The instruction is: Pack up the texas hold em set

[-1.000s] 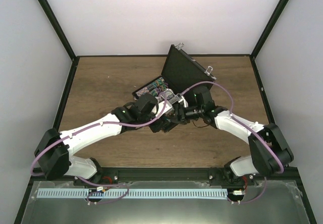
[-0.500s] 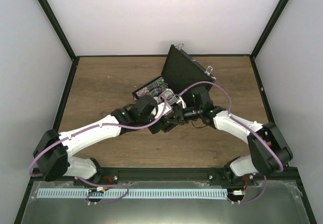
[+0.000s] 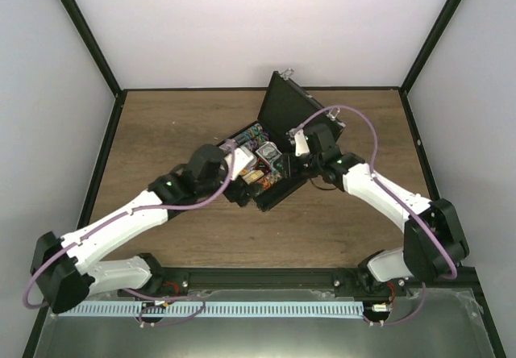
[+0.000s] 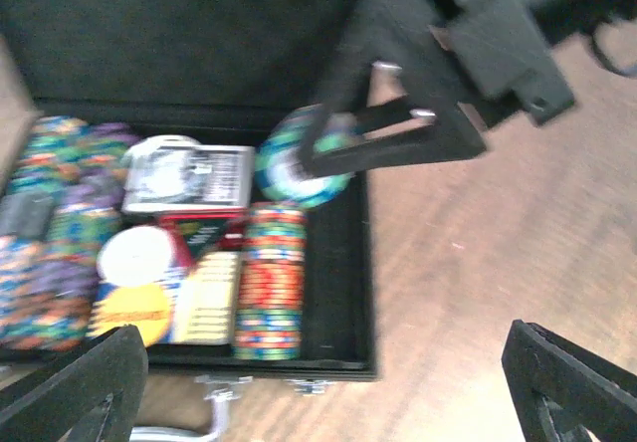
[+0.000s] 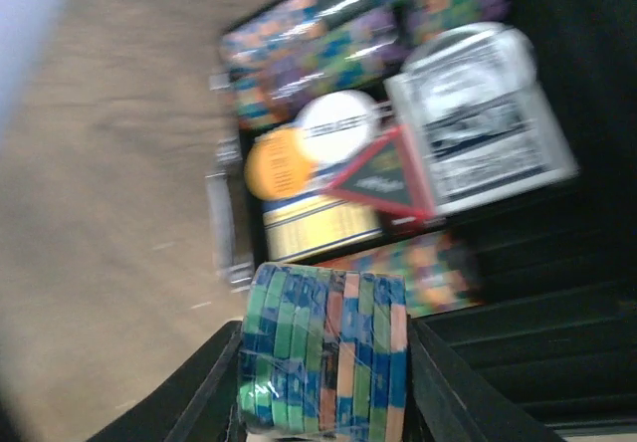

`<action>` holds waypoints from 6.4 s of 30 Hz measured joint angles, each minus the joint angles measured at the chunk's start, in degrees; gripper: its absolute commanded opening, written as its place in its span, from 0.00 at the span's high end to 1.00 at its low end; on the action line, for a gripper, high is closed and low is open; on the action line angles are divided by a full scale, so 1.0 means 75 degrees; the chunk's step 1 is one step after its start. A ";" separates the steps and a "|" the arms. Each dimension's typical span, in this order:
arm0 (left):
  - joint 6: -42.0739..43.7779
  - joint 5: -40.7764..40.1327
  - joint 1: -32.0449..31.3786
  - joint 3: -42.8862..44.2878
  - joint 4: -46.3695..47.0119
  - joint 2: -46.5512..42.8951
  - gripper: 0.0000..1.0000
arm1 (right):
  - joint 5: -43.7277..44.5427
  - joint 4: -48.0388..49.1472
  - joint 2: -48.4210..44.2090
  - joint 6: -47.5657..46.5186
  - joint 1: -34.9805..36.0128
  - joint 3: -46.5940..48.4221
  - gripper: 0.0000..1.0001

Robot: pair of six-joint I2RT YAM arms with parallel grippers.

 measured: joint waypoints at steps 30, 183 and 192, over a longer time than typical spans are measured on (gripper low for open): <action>-0.0982 -0.1810 0.3284 -0.0662 0.0286 -0.1276 0.00 | 0.3124 -0.0860 0.2932 -0.3675 -0.0035 0.1437 0.57; -0.1209 -0.2463 0.3284 -0.0848 0.0283 -0.1457 0.00 | 0.0143 -0.0988 0.1416 -0.1081 -0.3252 0.1658 0.06; -0.1352 -0.2664 0.3284 -0.0848 0.0277 -0.1486 0.00 | -0.1300 -0.0434 0.1361 -0.1941 -0.1367 0.1480 0.12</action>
